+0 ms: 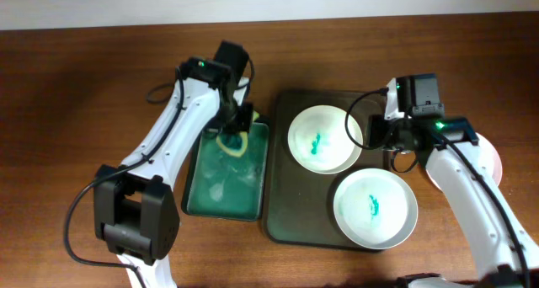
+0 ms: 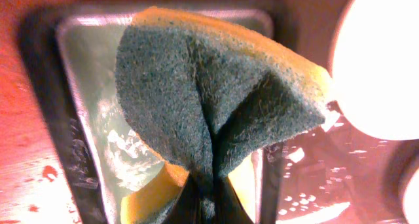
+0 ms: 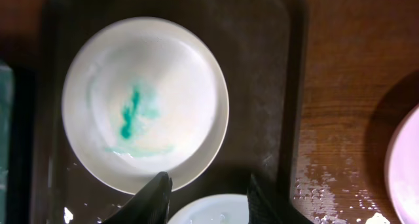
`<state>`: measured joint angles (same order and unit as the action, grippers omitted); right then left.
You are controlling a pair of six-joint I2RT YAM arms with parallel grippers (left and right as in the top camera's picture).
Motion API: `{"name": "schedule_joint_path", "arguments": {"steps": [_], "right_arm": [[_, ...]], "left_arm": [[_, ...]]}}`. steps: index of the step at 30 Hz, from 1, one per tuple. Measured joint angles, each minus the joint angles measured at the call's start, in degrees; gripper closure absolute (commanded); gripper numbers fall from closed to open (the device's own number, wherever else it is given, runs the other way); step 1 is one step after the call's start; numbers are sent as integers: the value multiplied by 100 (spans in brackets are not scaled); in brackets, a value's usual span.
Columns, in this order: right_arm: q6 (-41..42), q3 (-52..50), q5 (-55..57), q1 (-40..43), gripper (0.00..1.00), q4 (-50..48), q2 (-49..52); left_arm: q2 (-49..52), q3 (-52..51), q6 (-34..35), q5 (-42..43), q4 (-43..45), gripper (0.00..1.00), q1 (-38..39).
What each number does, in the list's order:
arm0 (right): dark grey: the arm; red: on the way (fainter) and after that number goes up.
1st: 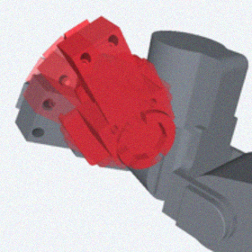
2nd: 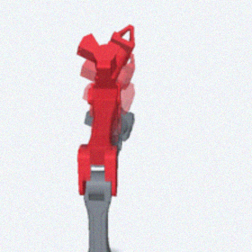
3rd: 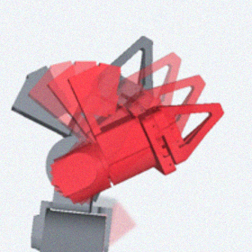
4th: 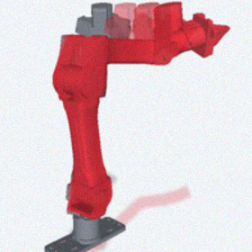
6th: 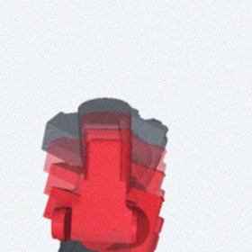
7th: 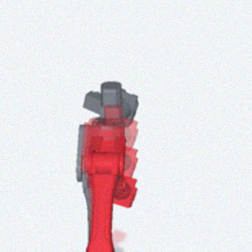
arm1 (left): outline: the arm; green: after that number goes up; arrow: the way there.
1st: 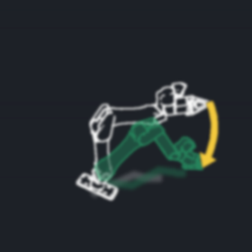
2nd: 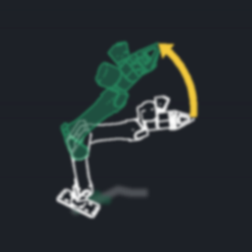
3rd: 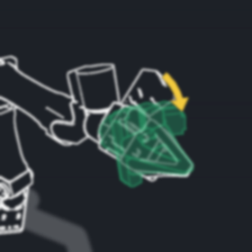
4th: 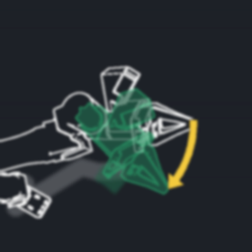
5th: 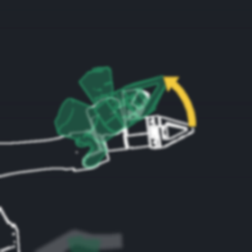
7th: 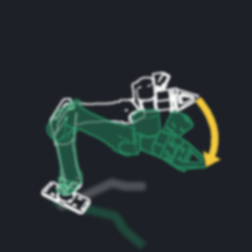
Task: Clean dirty plates on tray and stack at the side
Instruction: 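Dip sponge in soapy water and lift it with left gripper, then scrub the held plate with the sponge in left gripper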
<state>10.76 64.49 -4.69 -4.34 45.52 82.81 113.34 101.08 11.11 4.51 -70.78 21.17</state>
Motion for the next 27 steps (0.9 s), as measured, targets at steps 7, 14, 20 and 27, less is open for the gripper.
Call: {"name": "schedule_joint_path", "arguments": {"steps": [7,14,20,27], "right_arm": [[-389,0,-824,651,71,-514,1110],[-529,0,-1366,798,80,-898,2129],[-562,4,-1539,745,96,-994,2581],[-542,33,-1580,745,96,-592,2581]], "left_arm": [[2,387,0,503,470,100,7],[2,385,2,765,1202,100,498],[234,393,291,879,1838,100,1207],[1504,393,887,1423,2341,100,1366]]}}
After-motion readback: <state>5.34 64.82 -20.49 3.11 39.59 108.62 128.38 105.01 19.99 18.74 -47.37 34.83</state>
